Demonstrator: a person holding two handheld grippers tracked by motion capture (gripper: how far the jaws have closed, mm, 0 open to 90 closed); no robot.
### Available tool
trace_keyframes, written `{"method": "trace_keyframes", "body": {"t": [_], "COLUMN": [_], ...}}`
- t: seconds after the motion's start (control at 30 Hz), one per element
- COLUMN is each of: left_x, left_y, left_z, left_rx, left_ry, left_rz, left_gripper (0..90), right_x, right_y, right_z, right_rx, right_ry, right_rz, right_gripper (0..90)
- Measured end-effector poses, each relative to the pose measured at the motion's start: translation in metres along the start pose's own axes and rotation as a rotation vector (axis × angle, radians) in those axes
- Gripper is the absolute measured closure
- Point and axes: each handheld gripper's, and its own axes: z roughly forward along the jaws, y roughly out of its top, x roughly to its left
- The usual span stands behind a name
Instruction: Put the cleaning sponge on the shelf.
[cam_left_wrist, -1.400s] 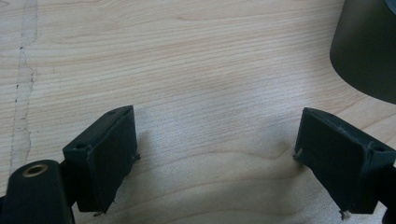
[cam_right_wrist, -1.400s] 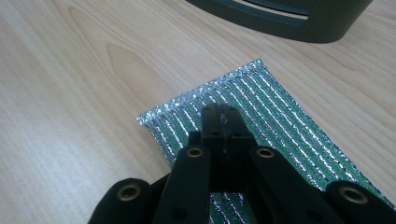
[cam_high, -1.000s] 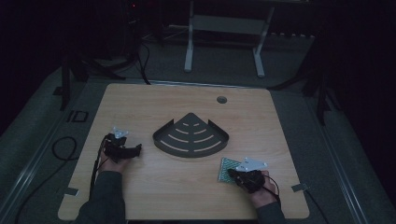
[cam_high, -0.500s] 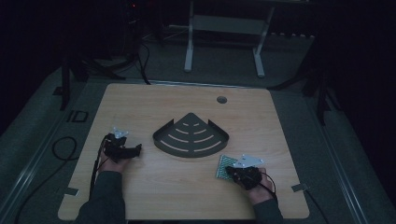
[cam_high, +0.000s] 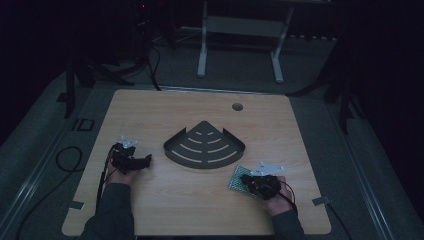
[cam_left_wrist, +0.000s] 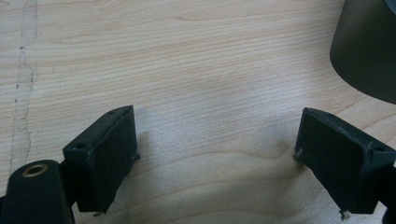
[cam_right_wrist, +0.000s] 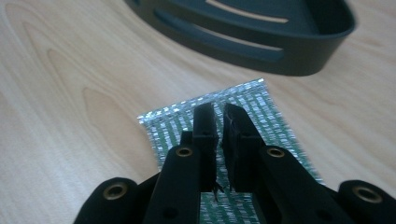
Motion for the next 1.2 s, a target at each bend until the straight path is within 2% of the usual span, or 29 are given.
{"method": "trace_keyframes", "body": {"t": [0.03,0.33,0.63,0.97,1.03,1.2], "left_x": [0.0,0.0,0.0,0.0,0.0,0.0], "left_y": [0.0,0.0,0.0,0.0,0.0,0.0], "left_z": [0.0,0.0,0.0,0.0,0.0,0.0], "left_rx": [0.0,0.0,0.0,0.0,0.0,0.0], "left_ry": [0.0,0.0,0.0,0.0,0.0,0.0], "left_rz": [0.0,0.0,-0.001,0.0,0.0,-0.001], "left_gripper": [13.0,13.0,13.0,13.0,13.0,13.0], "right_x": [-0.006,-0.025,-0.039,-0.051,-0.056,-0.06], "right_y": [0.003,0.014,0.019,0.023,0.024,0.027], "right_z": [-0.004,-0.015,-0.014,-0.012,-0.013,-0.01], "right_rx": [-0.004,0.006,0.036,0.083,0.09,0.126], "right_ry": [-0.009,-0.054,-0.058,-0.039,-0.017,0.003], "right_rz": [-0.007,-0.04,-0.07,-0.1,-0.095,-0.107], "right_gripper": [82.8,81.7,80.1,80.0,80.0,80.6]}}
